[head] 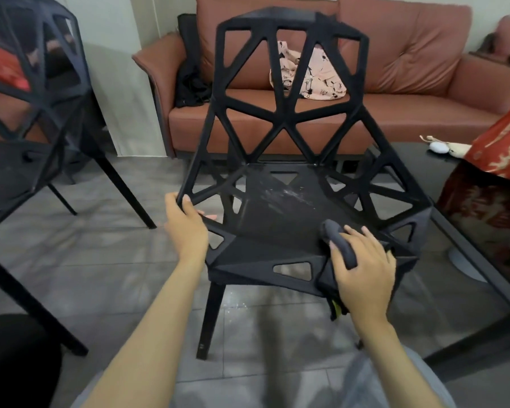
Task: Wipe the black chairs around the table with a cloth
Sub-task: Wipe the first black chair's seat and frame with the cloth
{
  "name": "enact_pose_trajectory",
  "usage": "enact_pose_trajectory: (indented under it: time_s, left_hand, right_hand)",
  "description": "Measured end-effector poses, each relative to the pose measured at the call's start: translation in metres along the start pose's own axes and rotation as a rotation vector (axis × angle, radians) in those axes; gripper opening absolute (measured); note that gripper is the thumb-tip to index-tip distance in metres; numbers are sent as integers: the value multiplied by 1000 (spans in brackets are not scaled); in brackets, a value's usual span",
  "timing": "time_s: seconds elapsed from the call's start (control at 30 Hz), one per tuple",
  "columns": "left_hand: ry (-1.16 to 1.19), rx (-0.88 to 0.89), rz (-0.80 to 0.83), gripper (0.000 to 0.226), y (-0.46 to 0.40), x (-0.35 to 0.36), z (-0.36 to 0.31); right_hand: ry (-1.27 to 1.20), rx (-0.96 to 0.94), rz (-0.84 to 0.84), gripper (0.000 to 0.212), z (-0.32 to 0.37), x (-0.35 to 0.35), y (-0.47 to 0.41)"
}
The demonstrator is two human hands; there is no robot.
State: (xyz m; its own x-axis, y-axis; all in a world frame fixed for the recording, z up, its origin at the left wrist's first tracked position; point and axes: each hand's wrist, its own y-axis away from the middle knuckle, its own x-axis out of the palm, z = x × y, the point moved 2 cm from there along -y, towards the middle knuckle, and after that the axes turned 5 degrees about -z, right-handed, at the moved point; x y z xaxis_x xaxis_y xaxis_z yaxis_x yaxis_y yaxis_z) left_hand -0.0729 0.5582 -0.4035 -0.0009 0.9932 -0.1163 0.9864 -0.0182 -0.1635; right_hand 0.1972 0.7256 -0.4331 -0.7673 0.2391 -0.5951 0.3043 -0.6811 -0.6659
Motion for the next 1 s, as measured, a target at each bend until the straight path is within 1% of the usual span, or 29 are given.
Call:
enact_pose_trajectory:
  time_s: [0.07, 0.13, 0.27, 0.33, 0.4, 0.47, 0.5, 0.57, 0.63, 0.7, 0.73, 0.8, 0.87, 0.93, 1.0]
  left_hand:
    - [0, 6, -45, 16, 5, 7, 0]
    - [-16, 21, -78, 17, 7, 8, -4]
    - [-16, 75, -78, 16, 6, 9, 1]
    - [-35, 90, -85, 11, 4, 8, 3]
    - [-40, 114, -64, 7, 5, 6, -1]
    - [-31, 125, -36, 7, 7, 3, -4]
    - [-12, 119, -25, 7, 7, 3, -5]
    - [18, 114, -16, 8, 9, 3, -5]
    - [35, 118, -22, 10, 10, 3, -6]
    - [55, 109, -22, 11, 8, 6, -2]
    - [65, 97, -21, 12, 5, 7, 2]
    - [78, 69, -18, 16, 2, 10, 10]
    - [84, 55, -16, 19, 2, 11, 12]
    - [87, 52, -14, 19, 2, 10, 13]
    - [78, 54, -1, 19, 1, 10, 14]
  right_hand:
    - [-1, 60, -46, 37, 11, 3, 6]
    - [30, 44, -53, 38, 39, 10, 21]
    - [55, -196, 64, 44, 129, 50, 62]
    - [53, -299, 103, 45, 156, 66, 73]
    - [59, -358, 111, 44, 150, 69, 68]
    - [77, -406, 153, 41, 127, 56, 60]
    - [94, -400, 170, 41, 111, 47, 54]
    - [119, -296, 172, 44, 76, 27, 39]
    - [129, -108, 162, 50, 29, 8, 21]
    - [92, 81, 112, 56, -13, -7, 7]
    - [49, 167, 76, 57, -25, -9, 4]
    - [-7, 292, 10, 52, -21, -4, 3]
    - [33, 296, -5, 45, 6, 5, 10]
    - [102, 189, 15, 43, 41, 15, 20]
    - [153, 52, 76, 46, 81, 28, 31]
